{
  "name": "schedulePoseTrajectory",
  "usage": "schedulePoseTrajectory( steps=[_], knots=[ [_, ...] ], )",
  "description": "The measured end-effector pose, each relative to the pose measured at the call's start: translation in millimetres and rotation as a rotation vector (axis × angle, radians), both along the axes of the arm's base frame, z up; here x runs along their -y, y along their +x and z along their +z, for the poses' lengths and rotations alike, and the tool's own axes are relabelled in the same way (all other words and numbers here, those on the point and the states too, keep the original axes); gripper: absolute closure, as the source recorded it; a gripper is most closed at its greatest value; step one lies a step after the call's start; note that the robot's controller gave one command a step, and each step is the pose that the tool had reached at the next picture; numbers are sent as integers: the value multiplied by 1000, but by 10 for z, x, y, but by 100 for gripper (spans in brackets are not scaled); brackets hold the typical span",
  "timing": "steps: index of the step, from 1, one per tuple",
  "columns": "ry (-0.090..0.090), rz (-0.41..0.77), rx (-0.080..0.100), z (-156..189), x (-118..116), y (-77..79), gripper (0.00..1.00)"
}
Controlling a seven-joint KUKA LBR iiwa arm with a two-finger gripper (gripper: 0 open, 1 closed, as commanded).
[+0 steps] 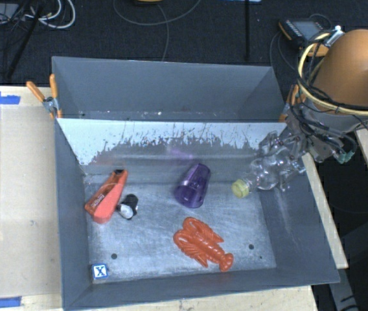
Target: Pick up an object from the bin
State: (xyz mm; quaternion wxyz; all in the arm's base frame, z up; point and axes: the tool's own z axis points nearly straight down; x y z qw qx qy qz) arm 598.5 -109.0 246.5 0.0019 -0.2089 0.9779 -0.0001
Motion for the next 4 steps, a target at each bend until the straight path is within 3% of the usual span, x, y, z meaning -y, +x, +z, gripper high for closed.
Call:
schedulePoseTrajectory(
  steps=[1,2,3,4],
  knots=[
    [0,-1,-2,-10,1,-5,100],
    [1,310,-8,-612,125,-131,0],
    [0,310,-4,-592,125,-124,0],
    [-4,432,4,-830,149,-162,0]
  ],
)
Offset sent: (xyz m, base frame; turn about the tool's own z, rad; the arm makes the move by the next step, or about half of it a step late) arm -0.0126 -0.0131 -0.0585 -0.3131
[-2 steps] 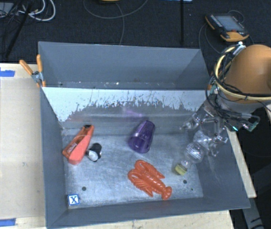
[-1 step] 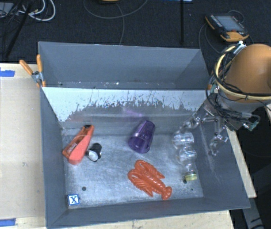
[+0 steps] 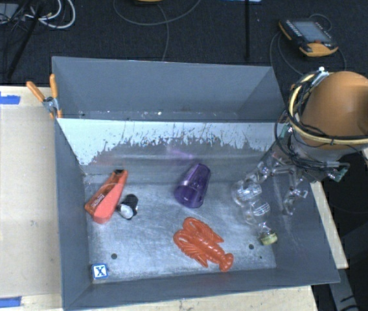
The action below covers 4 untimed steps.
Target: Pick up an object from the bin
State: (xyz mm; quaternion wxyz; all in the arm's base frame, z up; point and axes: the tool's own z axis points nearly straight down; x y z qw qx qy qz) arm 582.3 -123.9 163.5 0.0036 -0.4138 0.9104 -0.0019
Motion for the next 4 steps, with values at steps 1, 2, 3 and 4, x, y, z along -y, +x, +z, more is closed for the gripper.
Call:
schedulePoseTrajectory(
  steps=[1,2,3,4],
  knots=[
    [0,346,-9,-478,-60,16,0],
    [4,438,-7,-723,-31,-130,0],
    [28,691,8,-753,137,-123,100],
    [28,690,9,-753,138,-123,100]
  ],
)
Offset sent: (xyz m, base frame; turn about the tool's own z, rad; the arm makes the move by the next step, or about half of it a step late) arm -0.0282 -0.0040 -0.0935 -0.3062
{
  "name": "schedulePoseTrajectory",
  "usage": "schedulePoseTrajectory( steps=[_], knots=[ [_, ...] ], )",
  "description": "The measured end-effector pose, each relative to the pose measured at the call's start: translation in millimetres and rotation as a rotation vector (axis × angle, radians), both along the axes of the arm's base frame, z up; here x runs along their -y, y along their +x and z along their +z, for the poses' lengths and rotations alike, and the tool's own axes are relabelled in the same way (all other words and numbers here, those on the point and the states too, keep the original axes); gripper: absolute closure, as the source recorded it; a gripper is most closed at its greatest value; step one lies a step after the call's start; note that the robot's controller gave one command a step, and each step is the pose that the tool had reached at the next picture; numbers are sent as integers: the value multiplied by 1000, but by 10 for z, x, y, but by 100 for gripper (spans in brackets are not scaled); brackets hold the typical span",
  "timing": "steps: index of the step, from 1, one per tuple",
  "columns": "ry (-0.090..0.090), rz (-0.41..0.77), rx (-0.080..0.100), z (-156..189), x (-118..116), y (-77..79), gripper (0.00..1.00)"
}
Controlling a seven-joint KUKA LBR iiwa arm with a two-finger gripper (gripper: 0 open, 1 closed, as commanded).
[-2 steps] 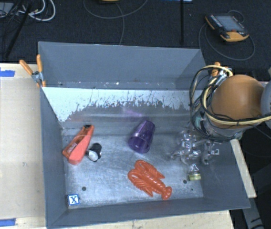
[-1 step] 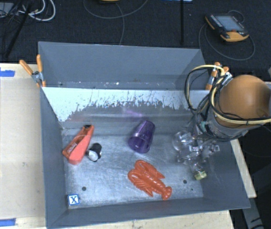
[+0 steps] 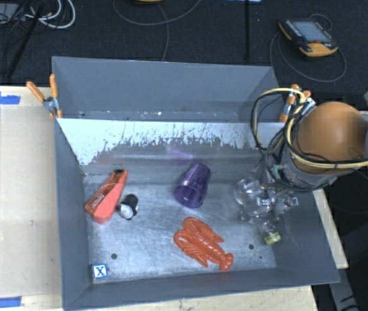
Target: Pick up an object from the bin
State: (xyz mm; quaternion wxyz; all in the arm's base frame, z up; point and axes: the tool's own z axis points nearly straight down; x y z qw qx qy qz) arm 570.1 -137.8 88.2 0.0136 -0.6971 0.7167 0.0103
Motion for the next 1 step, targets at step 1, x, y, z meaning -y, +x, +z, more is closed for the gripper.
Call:
schedulePoseTrajectory(
  steps=[1],
  knots=[
    [-30,0,-6,913,-154,188,100]
  ],
)
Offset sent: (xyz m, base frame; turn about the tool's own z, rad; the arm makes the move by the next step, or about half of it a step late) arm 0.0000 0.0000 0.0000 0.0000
